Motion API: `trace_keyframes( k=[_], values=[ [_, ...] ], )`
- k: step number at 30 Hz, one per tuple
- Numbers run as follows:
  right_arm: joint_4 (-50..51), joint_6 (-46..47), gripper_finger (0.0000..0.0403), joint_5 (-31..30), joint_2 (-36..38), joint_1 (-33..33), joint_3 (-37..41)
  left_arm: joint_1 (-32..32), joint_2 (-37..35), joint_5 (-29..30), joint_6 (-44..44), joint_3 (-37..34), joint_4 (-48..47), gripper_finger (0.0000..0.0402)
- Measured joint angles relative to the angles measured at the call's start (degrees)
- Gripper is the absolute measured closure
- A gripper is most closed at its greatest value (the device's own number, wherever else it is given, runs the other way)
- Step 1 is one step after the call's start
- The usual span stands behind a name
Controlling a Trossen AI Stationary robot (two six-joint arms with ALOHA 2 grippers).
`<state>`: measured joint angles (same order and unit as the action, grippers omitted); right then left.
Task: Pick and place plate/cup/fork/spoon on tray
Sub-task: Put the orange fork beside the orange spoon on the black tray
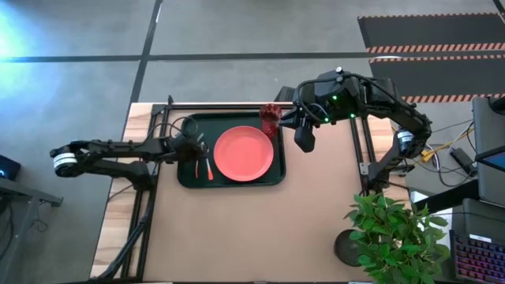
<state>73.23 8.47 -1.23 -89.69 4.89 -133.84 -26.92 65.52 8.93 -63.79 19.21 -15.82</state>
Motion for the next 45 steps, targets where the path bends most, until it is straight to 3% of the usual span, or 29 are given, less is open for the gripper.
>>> trace_keyframes(
  k=[13, 25, 28, 32, 45],
  values=[
    [0.3, -0.1, 0.0337, 0.2, 0.0, 0.0, 0.0, -0.1, -6.7, 2.3, 1.8, 0.8, -2.9, 0.0321],
    [0.3, -0.8, 0.0337, 0.2, 0.0, 0.0, 0.0, -0.1, -10.8, 3.6, 0.7, 2.6, -15.2, 0.0323],
    [0.3, -0.9, 0.0337, 0.2, 0.0, 0.0, 0.0, -0.1, -11.3, 3.6, 0.2, 4.5, -14.9, 0.0340],
    [0.3, -0.9, 0.0337, 0.2, 0.0, 0.0, 0.0, -0.1, -11.3, 3.4, 4.5, 7.6, -14.8, 0.0391],
    [0.3, -1.0, 0.0337, -0.3, 0.1, 0.0, 0.0, 0.7, -11.3, 0.5, 5.7, 8.6, -15.2, 0.0401]
  ],
)
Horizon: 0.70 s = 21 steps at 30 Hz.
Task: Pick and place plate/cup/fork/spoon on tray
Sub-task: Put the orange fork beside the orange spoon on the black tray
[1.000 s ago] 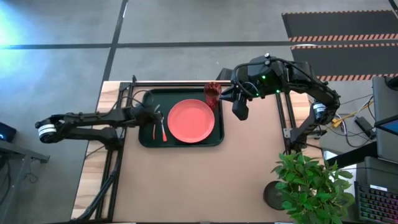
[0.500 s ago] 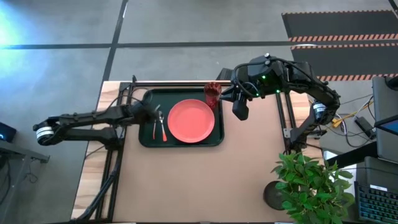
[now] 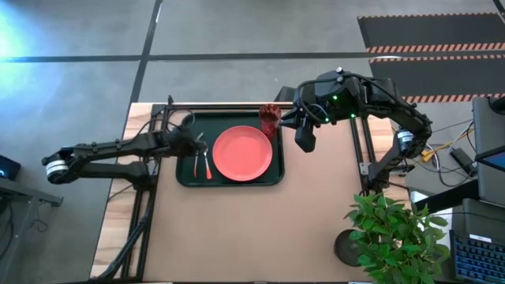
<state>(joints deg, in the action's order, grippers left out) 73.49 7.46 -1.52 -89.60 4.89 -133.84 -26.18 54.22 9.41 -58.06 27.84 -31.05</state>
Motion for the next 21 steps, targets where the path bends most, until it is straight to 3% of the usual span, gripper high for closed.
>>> trace_keyframes(
  k=[11, 21],
  values=[
    [0.0, 0.0, 0.0337, 0.0, 0.0, 0.0, 0.0, 4.4, 6.9, 0.2, -1.6, 0.6, 0.1, 0.0402],
    [0.0, 0.0, 0.0337, 0.0, 0.0, 0.0, 0.0, 4.5, 11.6, 1.7, -1.6, 1.5, -0.3, 0.0402]
  ],
)
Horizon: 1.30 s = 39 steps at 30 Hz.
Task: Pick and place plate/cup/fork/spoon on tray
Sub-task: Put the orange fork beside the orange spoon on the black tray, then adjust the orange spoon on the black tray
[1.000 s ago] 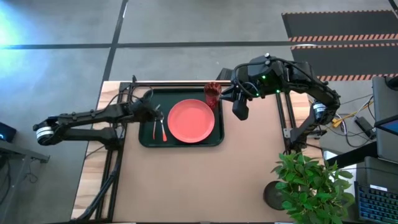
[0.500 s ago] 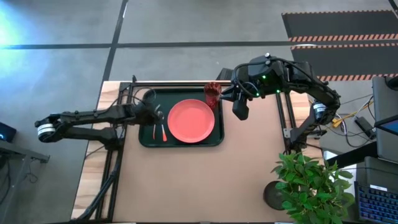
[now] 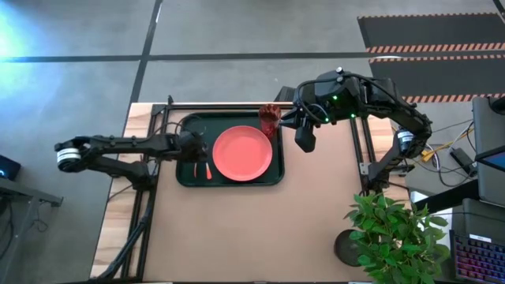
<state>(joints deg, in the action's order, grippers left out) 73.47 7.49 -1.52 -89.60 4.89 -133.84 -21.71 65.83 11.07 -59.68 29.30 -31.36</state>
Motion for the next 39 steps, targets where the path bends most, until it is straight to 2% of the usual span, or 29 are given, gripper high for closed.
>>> trace_keyframes(
  k=[8, 12, 20, 25, 30, 39],
  values=[
    [0.0, 0.1, 0.0337, 0.0, 0.0, 0.0, 0.0, 0.0, -0.2, 0.2, -1.6, 0.9, -12.1, 0.0401],
    [0.0, 0.0, 0.0337, 0.0, 0.0, 0.0, 0.0, 0.1, -2.3, 1.4, -1.7, 2.0, -13.1, 0.0401],
    [0.0, -0.1, 0.0337, 0.0, 0.0, 0.0, 0.0, 0.2, -5.0, 5.1, 2.0, 9.0, -10.0, 0.0401],
    [0.0, 0.0, 0.0337, 0.0, 0.0, 0.0, 0.0, 1.1, -2.2, 3.3, 3.1, 9.3, -7.2, 0.0401],
    [0.0, 0.4, 0.0337, -0.1, 0.0, 0.0, 0.0, 4.5, 2.9, 1.3, -0.9, 8.6, -6.3, 0.0401],
    [0.0, 0.5, 0.0337, 0.0, 0.0, 0.0, 0.0, 9.3, 12.5, -1.6, -4.4, 8.6, 4.7, 0.0401]
  ],
)
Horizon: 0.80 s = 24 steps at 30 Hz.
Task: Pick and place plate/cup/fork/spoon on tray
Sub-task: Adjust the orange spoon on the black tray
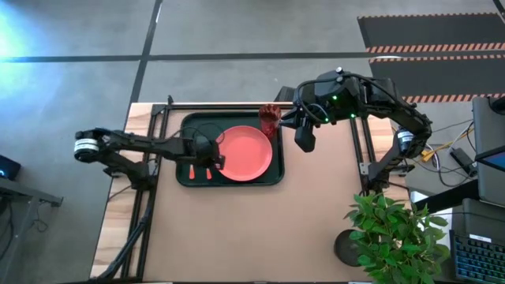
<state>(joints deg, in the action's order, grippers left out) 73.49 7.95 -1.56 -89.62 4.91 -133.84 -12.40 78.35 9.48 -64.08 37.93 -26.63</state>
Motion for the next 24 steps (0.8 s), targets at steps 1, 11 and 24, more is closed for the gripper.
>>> trace_keyframes(
  k=[1, 11, 24],
  values=[
    [0.0, 0.1, 0.0337, 0.0, 0.0, 0.0, 0.0, 0.2, 0.7, -0.2, -0.1, 0.0, 0.1, 0.0401],
    [0.0, 0.4, 0.0337, 0.1, 0.0, 0.0, 0.0, 0.5, 3.8, -0.7, -0.3, 0.1, -0.1, 0.0401],
    [0.1, 0.1, 0.0337, 0.1, -0.1, 0.0, 0.0, 0.5, 2.4, -1.5, -0.2, 0.1, -7.7, 0.0402]
  ],
)
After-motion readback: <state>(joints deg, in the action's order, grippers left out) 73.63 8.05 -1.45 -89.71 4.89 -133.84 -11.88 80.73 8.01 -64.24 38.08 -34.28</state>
